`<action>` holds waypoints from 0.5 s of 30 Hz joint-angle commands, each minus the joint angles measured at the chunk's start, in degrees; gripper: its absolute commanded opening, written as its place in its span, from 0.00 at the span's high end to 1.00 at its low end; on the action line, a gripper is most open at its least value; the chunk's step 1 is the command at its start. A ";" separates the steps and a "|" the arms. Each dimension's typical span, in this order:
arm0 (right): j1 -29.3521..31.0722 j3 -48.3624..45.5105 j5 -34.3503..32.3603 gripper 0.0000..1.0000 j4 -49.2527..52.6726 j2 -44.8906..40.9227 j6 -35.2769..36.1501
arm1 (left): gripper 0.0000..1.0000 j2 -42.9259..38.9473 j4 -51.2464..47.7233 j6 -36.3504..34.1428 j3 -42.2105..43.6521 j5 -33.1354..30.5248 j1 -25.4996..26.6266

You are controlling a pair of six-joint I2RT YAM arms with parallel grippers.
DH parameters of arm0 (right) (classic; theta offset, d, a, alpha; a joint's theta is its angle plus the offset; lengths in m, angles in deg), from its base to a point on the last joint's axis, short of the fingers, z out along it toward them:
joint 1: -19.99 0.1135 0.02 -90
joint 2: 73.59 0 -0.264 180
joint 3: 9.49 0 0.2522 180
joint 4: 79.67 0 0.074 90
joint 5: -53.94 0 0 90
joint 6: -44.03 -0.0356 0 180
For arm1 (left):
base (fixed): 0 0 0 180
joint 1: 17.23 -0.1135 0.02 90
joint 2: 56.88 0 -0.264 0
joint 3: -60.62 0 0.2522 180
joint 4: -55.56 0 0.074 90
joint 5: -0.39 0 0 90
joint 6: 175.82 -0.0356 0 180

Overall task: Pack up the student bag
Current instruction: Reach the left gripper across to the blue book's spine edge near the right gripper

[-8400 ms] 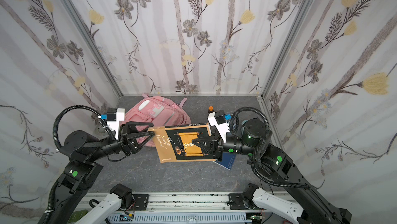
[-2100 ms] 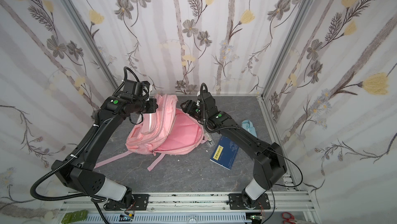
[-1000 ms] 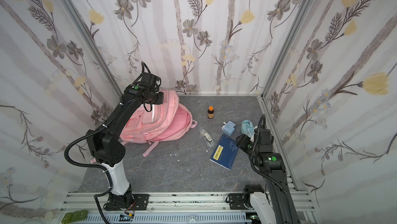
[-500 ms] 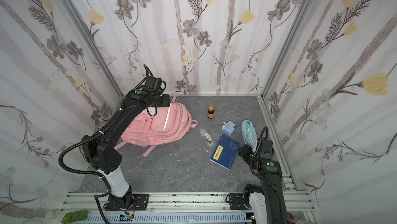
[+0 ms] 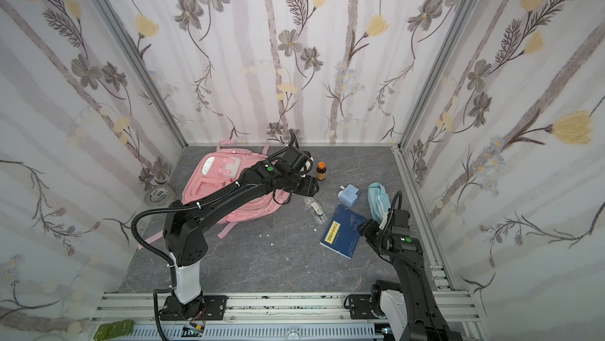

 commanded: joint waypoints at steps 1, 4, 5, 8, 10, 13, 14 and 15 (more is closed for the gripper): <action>-0.05 -0.16 1.01 0.34 -4.34 1.32 0.61 | 0.35 2.45 2.97 3.41 -1.27 1.91 1.31; -0.05 -1.18 2.95 0.35 -6.00 2.97 1.13 | 0.35 4.65 4.83 5.63 -1.28 2.91 2.42; -0.03 -1.64 3.36 0.35 -6.43 3.31 1.24 | 0.35 5.33 5.34 6.31 -1.27 3.43 2.73; -0.05 -2.86 4.02 0.35 -8.08 3.38 1.21 | 0.35 7.39 6.03 7.56 -1.74 3.76 3.40; -0.05 -3.74 4.66 0.35 -9.32 3.31 1.23 | 0.35 8.66 6.45 9.04 -1.88 4.32 3.66; -0.05 -4.87 5.56 0.36 -10.55 3.57 1.25 | 0.36 10.26 7.51 10.66 -1.71 4.94 4.12; -0.05 -5.20 5.67 0.36 -10.81 3.66 1.24 | 0.35 10.78 7.63 10.94 -1.71 5.00 4.34; -0.05 -5.47 5.68 0.36 -10.92 3.95 1.34 | 0.36 11.15 7.64 11.15 -1.78 5.00 4.51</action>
